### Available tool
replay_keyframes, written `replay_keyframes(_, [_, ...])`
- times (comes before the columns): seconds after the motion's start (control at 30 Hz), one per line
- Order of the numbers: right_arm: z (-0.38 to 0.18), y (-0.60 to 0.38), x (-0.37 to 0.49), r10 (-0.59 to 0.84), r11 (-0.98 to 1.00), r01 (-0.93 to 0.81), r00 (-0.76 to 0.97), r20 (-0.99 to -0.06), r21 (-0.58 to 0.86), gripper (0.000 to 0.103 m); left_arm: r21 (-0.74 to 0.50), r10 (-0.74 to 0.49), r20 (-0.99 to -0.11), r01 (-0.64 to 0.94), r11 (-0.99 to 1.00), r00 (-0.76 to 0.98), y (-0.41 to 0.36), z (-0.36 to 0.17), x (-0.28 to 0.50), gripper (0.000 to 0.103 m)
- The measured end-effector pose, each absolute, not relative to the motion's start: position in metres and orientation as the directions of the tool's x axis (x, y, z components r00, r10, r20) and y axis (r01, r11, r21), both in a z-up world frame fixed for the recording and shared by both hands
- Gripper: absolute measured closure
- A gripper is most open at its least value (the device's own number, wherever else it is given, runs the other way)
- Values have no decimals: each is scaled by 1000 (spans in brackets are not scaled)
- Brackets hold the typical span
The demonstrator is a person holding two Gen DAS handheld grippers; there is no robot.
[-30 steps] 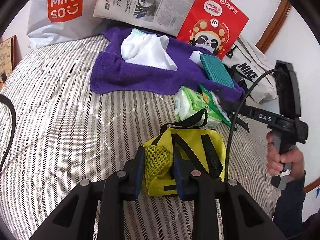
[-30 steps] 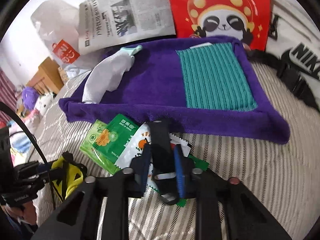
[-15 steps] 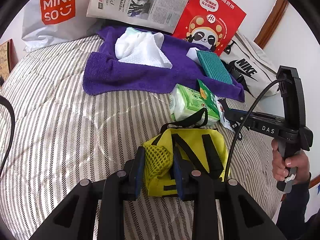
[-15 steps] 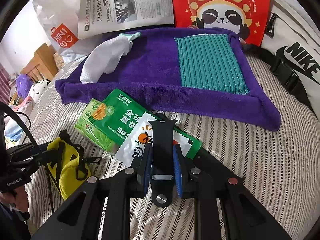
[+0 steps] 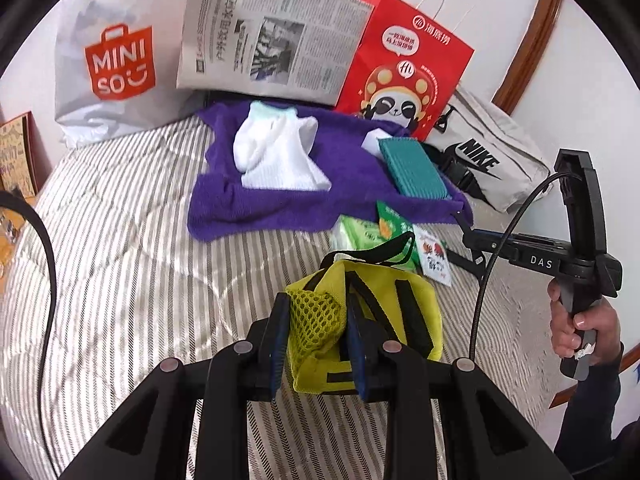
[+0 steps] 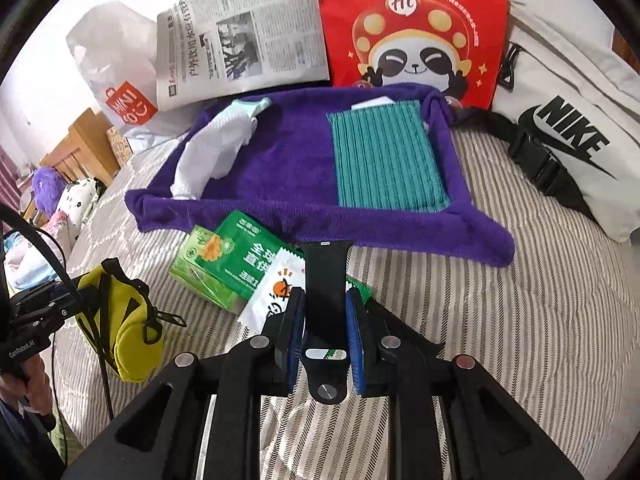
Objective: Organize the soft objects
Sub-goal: 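Carry the yellow bag and black strap over the purple towel with both grippers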
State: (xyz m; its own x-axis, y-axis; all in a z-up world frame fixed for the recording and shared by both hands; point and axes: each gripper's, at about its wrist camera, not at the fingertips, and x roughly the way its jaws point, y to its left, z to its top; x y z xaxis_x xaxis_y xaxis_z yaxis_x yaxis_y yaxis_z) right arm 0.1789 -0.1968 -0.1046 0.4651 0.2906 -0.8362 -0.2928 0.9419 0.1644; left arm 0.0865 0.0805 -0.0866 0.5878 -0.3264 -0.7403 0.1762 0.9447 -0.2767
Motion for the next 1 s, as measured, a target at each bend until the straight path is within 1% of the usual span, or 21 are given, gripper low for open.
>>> replay_keyframes(0.23, [-85, -197, 183, 306, 938, -299, 476, -825, 175, 83, -282, -334, -726, 183, 942, 601, 82, -72, 90, 78])
replay_keyframes(0.53, [-70, -195, 202, 313, 937, -296, 483, -818, 184, 83, -298, -349, -714, 187, 936, 607, 80, -59, 119, 78])
replay_keyframes(0.83, [-61, -201, 235, 304, 943, -277, 494, -815, 184, 83, -303, -366, -703, 209, 930, 610, 70, -50, 174, 78])
replay_keyframes(1.0, [-57, -206, 252, 295, 947, -264, 502, -813, 181, 83, -302, -378, -710, 228, 926, 594, 64, -54, 211, 78])
